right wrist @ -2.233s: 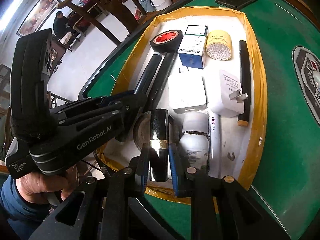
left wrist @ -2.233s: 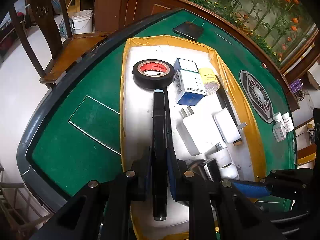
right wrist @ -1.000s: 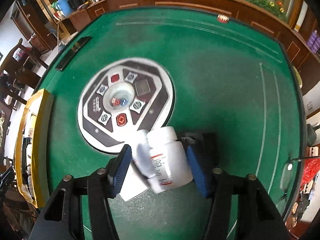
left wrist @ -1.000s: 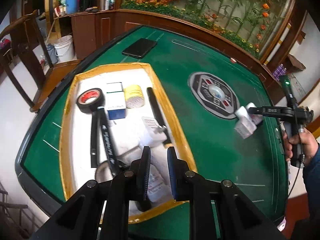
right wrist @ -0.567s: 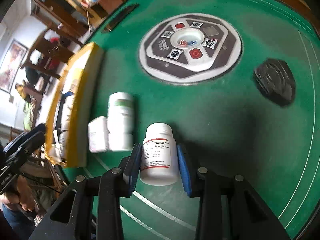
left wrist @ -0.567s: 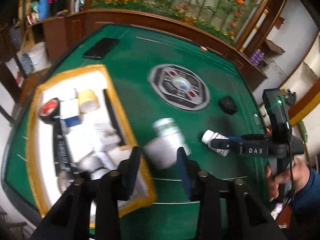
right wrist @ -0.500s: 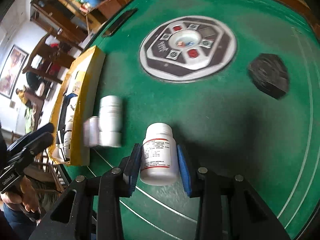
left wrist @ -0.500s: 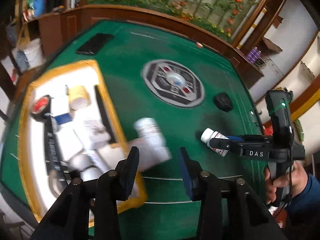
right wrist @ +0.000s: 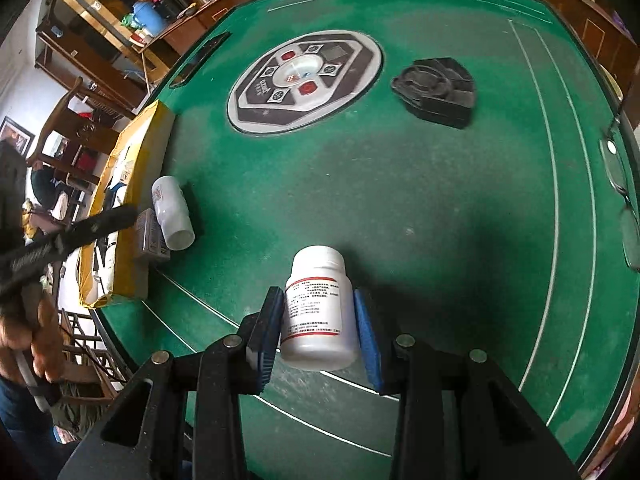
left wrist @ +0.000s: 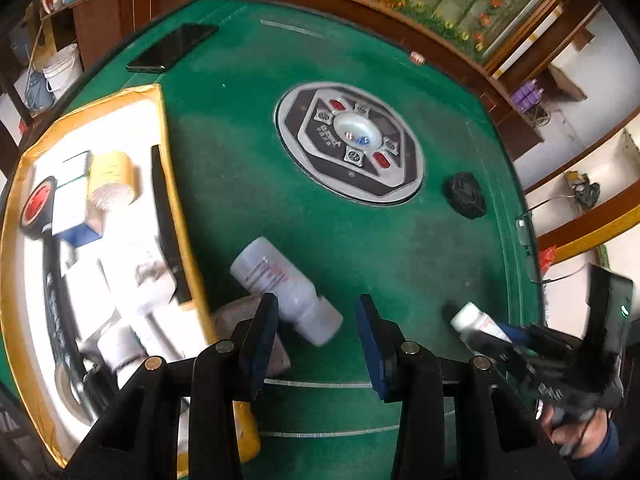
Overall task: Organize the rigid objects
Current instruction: 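Grasp the lying white bottle with the left tool and lift it upright, then carry both white bottles over the white tray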
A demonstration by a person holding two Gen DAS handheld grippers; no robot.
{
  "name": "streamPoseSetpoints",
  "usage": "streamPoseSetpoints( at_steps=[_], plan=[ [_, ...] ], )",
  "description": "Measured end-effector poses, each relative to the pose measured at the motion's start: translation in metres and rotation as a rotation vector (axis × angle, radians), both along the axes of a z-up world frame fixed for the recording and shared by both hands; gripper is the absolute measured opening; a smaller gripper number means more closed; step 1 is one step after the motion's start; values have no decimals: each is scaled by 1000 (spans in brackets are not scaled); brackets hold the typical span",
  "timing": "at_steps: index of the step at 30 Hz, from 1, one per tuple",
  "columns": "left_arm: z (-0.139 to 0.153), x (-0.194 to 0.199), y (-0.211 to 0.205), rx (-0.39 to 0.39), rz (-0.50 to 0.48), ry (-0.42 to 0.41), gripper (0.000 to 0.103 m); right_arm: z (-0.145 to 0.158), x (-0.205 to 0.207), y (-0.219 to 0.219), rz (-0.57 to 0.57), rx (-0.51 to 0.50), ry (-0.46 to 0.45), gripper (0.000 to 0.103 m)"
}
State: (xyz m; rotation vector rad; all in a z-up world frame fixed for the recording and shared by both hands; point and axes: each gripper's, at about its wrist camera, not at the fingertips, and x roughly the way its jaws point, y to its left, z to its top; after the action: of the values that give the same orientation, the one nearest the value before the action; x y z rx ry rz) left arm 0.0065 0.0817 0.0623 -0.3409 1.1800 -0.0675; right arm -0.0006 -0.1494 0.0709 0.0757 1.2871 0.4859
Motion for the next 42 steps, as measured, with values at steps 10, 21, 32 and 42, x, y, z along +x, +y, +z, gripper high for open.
streamPoseSetpoints(
  at_steps=[10,21,32,42],
  plan=[
    [-12,42,-35,123,-103,21,42,7,-7,-14,-17,17,-20,35],
    [-1,31,-47,49,-120,-49,42,8,-9,-27,-43,8,-23,35],
    [-7,33,-8,79,99,111,42,7,-7,-25,-41,8,-19,35],
    [-46,57,-26,116,2,157,43,4,-5,-16,-14,18,-15,35]
  ],
)
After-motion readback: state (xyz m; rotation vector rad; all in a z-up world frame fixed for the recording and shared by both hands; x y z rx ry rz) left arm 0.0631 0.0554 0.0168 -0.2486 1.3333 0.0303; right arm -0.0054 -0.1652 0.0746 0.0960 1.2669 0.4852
